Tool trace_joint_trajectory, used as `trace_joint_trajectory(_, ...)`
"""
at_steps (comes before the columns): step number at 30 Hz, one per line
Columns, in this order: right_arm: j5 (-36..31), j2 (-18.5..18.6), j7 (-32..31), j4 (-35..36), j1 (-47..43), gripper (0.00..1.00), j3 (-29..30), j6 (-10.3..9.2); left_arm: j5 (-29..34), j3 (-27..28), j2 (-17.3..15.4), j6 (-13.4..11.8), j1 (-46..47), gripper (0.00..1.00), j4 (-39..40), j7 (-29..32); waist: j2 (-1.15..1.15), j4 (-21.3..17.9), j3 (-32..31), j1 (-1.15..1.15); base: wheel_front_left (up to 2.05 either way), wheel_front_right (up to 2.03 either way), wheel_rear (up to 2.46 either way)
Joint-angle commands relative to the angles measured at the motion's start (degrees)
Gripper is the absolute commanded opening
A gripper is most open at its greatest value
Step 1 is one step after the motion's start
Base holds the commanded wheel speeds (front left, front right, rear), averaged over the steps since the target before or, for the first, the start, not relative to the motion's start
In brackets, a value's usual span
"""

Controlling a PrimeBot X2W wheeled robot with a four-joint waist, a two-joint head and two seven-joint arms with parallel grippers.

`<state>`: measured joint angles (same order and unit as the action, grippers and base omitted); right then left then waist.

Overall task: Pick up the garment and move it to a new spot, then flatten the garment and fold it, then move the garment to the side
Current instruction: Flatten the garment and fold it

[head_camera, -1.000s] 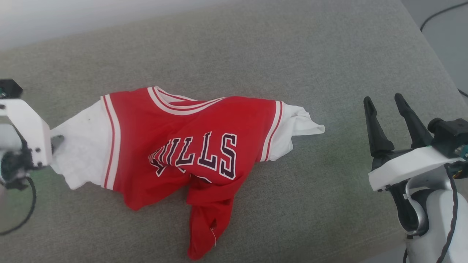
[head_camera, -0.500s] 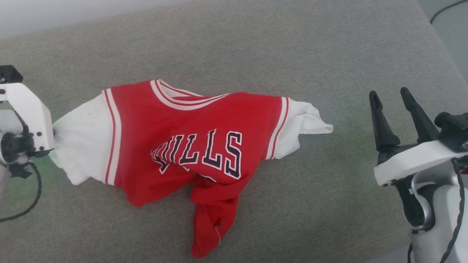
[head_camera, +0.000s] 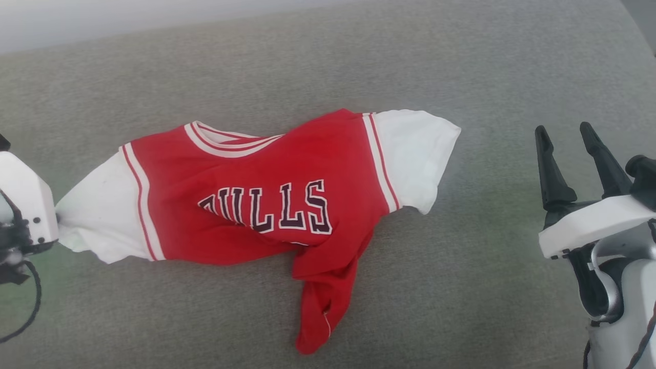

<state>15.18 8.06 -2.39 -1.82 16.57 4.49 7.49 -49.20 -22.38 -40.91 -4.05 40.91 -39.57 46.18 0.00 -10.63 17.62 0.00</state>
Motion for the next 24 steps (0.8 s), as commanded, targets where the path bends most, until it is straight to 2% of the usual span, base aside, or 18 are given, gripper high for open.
trace_joint_trajectory(1,-0.03,0.09,-0.13,0.27,-0.23,1.0,0.04,0.0,-0.35,-0.24,0.49,-0.55,-2.62,0.0,-0.39,0.02,0.0,0.8,-0.18,0.0,0.0,0.0,0.0)
trace_joint_trajectory(3,-0.08,0.22,-0.17,0.19,0.04,1.0,-0.18,0.0,-0.58,-0.01,1.12,-1.0,-3.51,0.0,0.73,-0.98,0.0,1.45,-0.25,0.0,0.0,0.0,0.0)
trace_joint_trajectory(4,-0.03,0.23,-0.31,0.12,0.13,1.0,-0.26,0.0,-0.58,0.32,1.42,-1.42,-3.62,0.29,1.2,-2.0,0.0,1.71,-0.27,0.0,0.0,0.0,0.0)
trace_joint_trajectory(5,-0.1,0.28,-0.39,0.08,0.22,1.0,-0.3,0.0,-0.84,0.65,1.7,-1.74,-3.74,0.49,1.49,-2.77,0.0,1.95,-0.34,0.0,0.0,0.0,0.0)
trace_joint_trajectory(6,-0.15,0.32,-0.46,0.06,0.37,1.0,-0.46,0.0,-0.89,0.71,1.83,-2.05,-3.88,0.88,1.65,-3.01,0.0,2.1,-0.41,0.0,0.0,0.0,0.0)
trace_joint_trajectory(7,-0.2,0.37,-0.47,0.02,0.52,1.0,-0.6,0.0,-0.8,0.61,1.92,-2.33,-3.86,1.0,1.86,-2.99,0.0,2.25,-0.51,0.0,0.0,0.0,0.0)
trace_joint_trajectory(13,-0.37,0.42,-0.73,0.31,0.89,1.0,-1.17,0.0,0.71,-0.13,1.26,-3.26,-0.21,1.0,4.13,-1.8,0.0,2.7,-0.79,0.0,0.0,0.0,0.0)
trace_joint_trajectory(24,0.12,0.41,-1.59,1.09,1.2,1.0,-2.43,0.0,2.19,-3.69,1.01,-5.62,2.11,1.0,2.7,7.25,0.0,1.45,0.15,0.0,0.0,0.0,0.0)
